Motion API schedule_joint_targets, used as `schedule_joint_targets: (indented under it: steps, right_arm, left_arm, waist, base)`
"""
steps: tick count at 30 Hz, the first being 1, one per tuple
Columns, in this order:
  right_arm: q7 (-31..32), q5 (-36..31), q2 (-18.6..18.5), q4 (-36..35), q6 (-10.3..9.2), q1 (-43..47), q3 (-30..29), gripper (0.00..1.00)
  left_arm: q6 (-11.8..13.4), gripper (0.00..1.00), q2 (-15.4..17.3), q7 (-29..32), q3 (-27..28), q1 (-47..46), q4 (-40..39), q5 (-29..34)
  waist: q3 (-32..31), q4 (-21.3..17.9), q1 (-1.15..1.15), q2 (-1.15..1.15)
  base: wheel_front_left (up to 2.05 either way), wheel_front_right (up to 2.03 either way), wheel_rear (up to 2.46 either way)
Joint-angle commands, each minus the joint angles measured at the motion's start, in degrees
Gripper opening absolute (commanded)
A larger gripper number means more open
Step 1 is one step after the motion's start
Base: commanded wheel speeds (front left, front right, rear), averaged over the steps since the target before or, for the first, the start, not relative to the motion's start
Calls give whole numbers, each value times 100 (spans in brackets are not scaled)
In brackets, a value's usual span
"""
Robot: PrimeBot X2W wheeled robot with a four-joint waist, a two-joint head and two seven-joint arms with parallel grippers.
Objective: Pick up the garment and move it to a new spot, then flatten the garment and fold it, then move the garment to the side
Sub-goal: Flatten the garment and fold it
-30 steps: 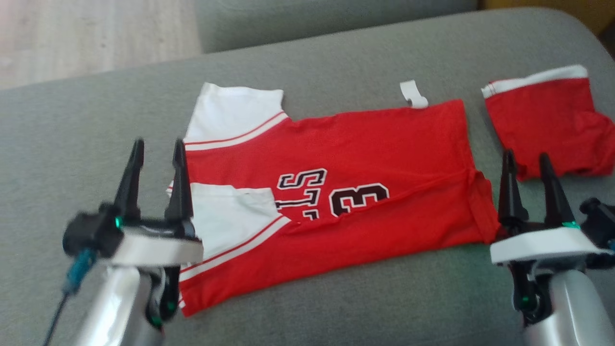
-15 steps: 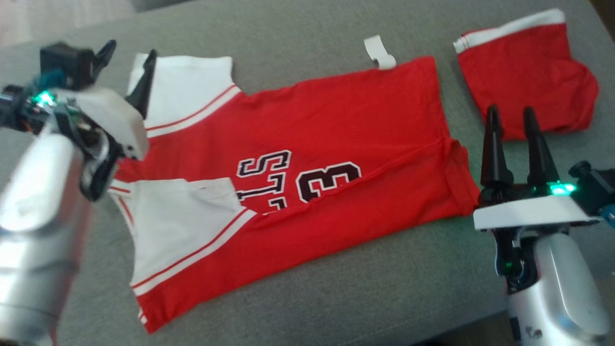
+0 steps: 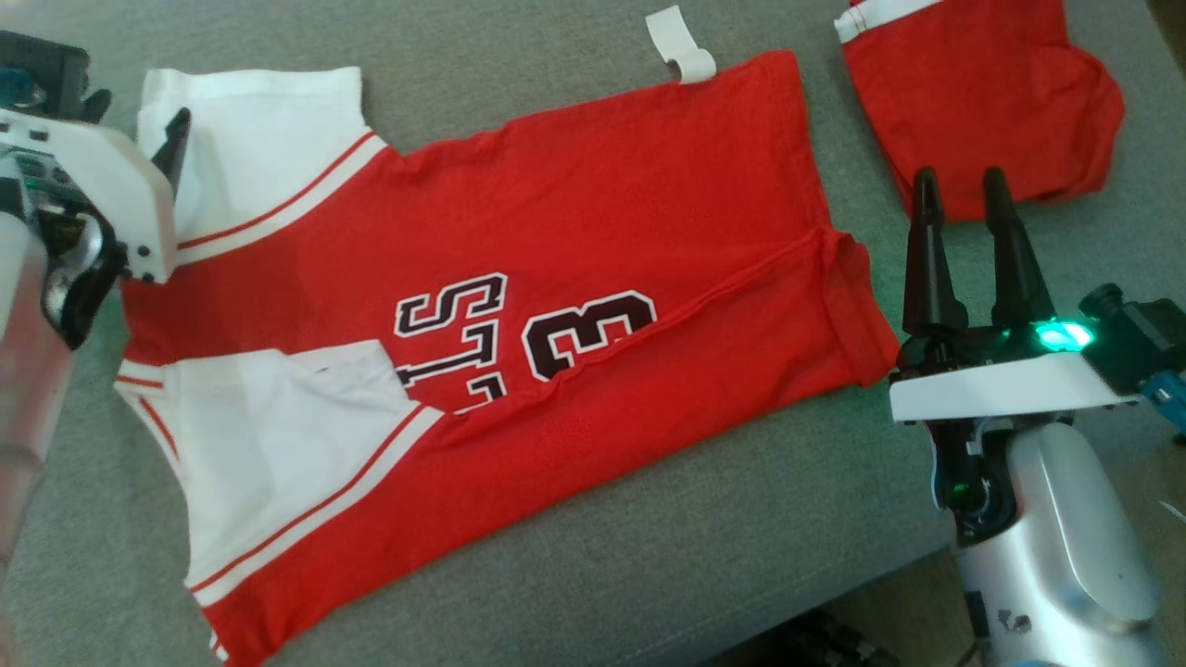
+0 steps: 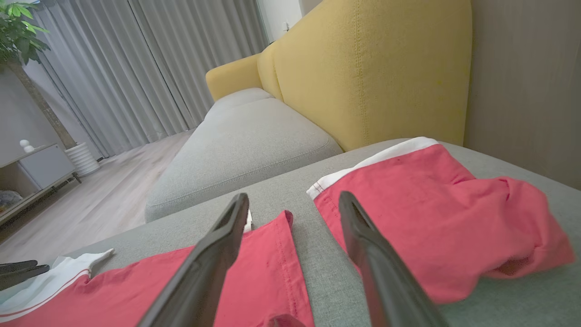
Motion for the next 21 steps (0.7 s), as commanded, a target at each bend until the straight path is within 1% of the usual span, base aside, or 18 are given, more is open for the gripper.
schedule_joint_targets:
  steps: [1, 11, 14, 16, 17, 18, 19, 21]
  right_arm:
    - [-62, 42, -29, -169, -4, -161, 131, 100]
    - [-107, 80, -29, -140, -4, -194, 181, 100]
    - [-114, 78, -29, -142, -4, -197, 176, 100]
    - [-118, 74, -29, -145, -4, -198, 164, 100]
    - [-119, 71, -29, -147, -4, -197, 156, 100]
    - [-121, 67, -29, -148, -4, -194, 145, 100]
    - [-122, 61, -29, -148, -4, -190, 131, 100]
    - [-124, 48, -29, -146, -4, -182, 103, 100]
  left_arm:
    - [11, 100, 294, -32, 111, -358, -53, -50]
    - [10, 100, 381, -50, -306, -621, 411, -365]
    - [10, 100, 369, 51, -297, -655, 575, -600]
    - [10, 100, 277, 197, -210, -615, 682, -925]
    - [10, 69, 249, 307, -224, -589, 695, -1053]
    - [10, 29, 253, 395, -276, -572, 682, -1125]
    - [10, 0, 270, 439, -332, -563, 648, -1177]
    - [10, 0, 291, 453, -375, -549, 598, -1318]
  waist:
    - [63, -54, -1, 0]
    - [194, -200, -1, 0]
    - [207, -235, -1, 0]
    - [209, -249, -1, 0]
    - [209, -253, -1, 0]
    - [207, -255, -1, 0]
    - [204, -251, -1, 0]
    - [193, -235, -1, 0]
  base:
    - [0, 0, 0]
    - [0, 0, 0]
    - [0, 0, 0]
    - [0, 0, 0]
    - [0, 0, 0]
    - [0, 0, 0]
    - [0, 0, 0]
    - [0, 0, 0]
